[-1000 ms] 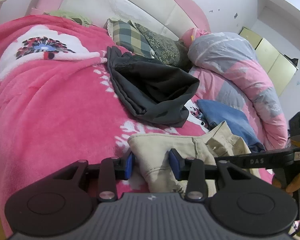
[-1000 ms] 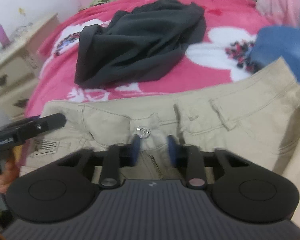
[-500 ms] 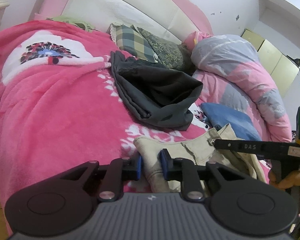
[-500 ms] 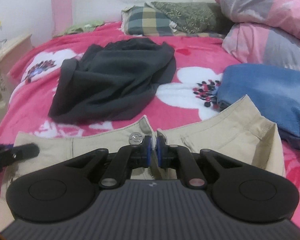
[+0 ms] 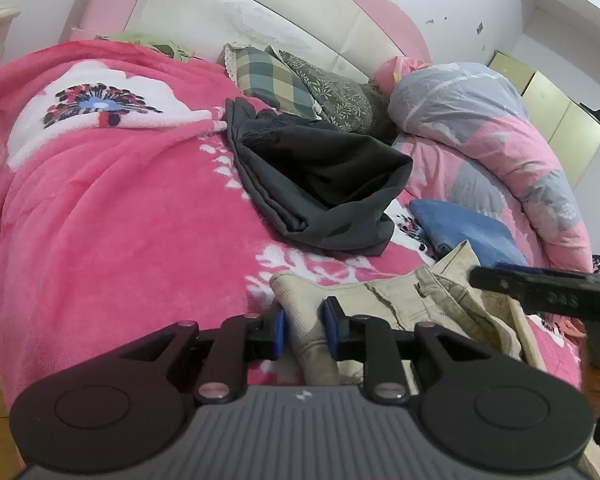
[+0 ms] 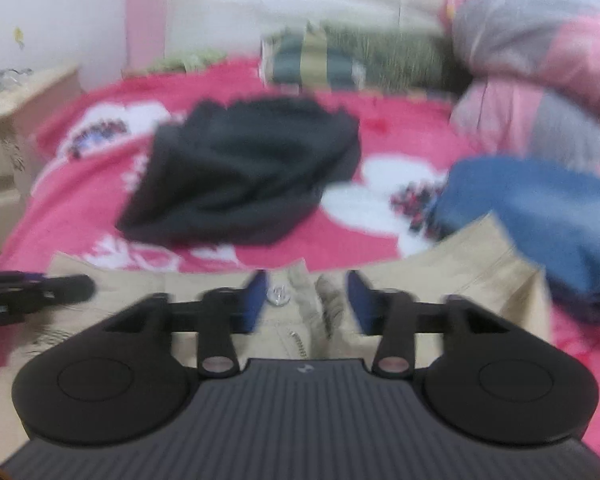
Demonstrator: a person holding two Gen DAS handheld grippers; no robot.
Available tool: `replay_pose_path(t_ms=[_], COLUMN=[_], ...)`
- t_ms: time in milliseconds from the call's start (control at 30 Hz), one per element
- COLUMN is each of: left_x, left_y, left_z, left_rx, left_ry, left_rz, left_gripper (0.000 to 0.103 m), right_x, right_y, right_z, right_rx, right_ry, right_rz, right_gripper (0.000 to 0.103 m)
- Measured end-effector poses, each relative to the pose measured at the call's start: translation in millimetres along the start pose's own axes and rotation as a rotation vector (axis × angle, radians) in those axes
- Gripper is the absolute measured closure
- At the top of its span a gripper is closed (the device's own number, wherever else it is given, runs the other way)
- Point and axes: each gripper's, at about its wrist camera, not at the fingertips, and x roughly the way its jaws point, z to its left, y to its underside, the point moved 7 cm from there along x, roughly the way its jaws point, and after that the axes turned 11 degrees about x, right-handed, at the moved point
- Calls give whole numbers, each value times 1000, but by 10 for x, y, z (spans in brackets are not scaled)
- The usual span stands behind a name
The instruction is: Fold clothes
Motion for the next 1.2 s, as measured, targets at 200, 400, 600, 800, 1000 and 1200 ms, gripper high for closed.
replay_pose_path(t_ms=[200, 400, 600, 800, 1000, 1200], left_x=[3, 4, 4, 6, 13, 9], left_y=[-4, -2, -5, -3, -4, -4], left_z=[-5, 0, 3, 11, 17, 22], left_rx=[0, -3, -4, -10, -16, -21], left_ry=[1, 3, 2, 5, 7, 9], left_rz=[0, 0, 0, 1, 1, 1], left_gripper=[80, 80, 80, 80, 80, 80], right_x=[116, 127, -23, 169, 256, 295], right_y=[149, 201, 31, 31, 119, 201], right_z=[-200, -425, -530, -181, -57, 27], right_rx=[28, 113, 231, 64, -14, -57], right_ry=[51, 94, 88, 64, 50, 29], right_rz=[62, 68, -37, -22, 29, 75], right_gripper=[68, 96, 100, 101, 101, 94])
